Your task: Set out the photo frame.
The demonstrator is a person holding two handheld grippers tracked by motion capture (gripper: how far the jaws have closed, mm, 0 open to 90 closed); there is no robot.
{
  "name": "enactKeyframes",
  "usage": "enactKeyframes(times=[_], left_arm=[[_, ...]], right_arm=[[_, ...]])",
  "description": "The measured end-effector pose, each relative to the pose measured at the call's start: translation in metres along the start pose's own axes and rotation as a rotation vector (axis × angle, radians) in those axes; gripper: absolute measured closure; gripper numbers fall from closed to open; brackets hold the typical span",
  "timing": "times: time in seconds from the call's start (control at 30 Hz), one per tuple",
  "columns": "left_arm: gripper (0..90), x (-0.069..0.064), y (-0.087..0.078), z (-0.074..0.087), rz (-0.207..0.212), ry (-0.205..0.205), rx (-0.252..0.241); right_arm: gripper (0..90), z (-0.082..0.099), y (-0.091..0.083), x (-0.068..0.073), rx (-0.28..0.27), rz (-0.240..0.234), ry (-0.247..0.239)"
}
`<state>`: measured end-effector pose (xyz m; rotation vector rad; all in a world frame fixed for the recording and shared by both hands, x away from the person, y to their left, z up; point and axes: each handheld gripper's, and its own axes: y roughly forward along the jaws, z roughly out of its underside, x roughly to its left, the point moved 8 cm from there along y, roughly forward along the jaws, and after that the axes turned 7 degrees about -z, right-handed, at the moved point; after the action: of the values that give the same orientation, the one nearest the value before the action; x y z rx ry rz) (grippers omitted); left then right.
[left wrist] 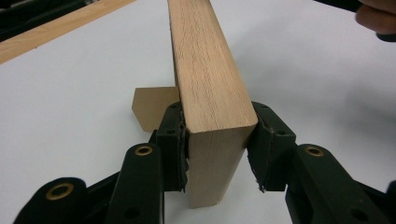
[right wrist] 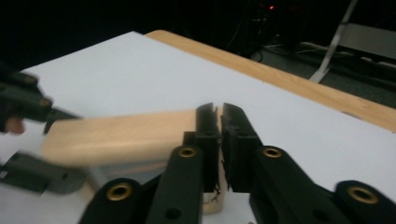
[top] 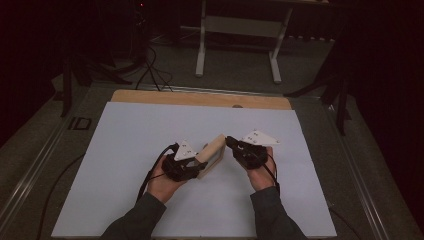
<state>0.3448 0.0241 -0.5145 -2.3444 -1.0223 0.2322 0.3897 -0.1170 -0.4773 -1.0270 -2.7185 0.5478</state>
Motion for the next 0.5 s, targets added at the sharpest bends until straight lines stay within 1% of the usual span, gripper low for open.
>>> enactKeyframes(times=[0.07, 0.17, 0.27, 0.37, 0.5], left_arm=[[60.7, 0.000, 0.000, 0.000, 0.000, 0.003, 0.000], [60.7, -0.001, -0.001, 0.000, -0.001, 0.016, 0.001], [60.7, -0.001, -0.001, 0.000, -0.001, 0.018, 0.000], [60.7, -0.001, -0.001, 0.000, -0.001, 0.018, 0.001], [60.7, -0.002, -0.001, 0.001, -0.002, 0.019, -0.001]], right_arm=[[89.7, -0.003, 0.002, -0.002, -0.012, 0.009, 0.008], [89.9, -0.006, 0.007, -0.003, -0.013, 0.014, 0.005], [89.9, -0.010, 0.011, -0.003, -0.007, 0.012, -0.006], [89.8, -0.013, 0.016, -0.004, -0.013, 0.008, -0.001], [89.9, -0.015, 0.025, -0.004, 0.005, 0.005, -0.011]])
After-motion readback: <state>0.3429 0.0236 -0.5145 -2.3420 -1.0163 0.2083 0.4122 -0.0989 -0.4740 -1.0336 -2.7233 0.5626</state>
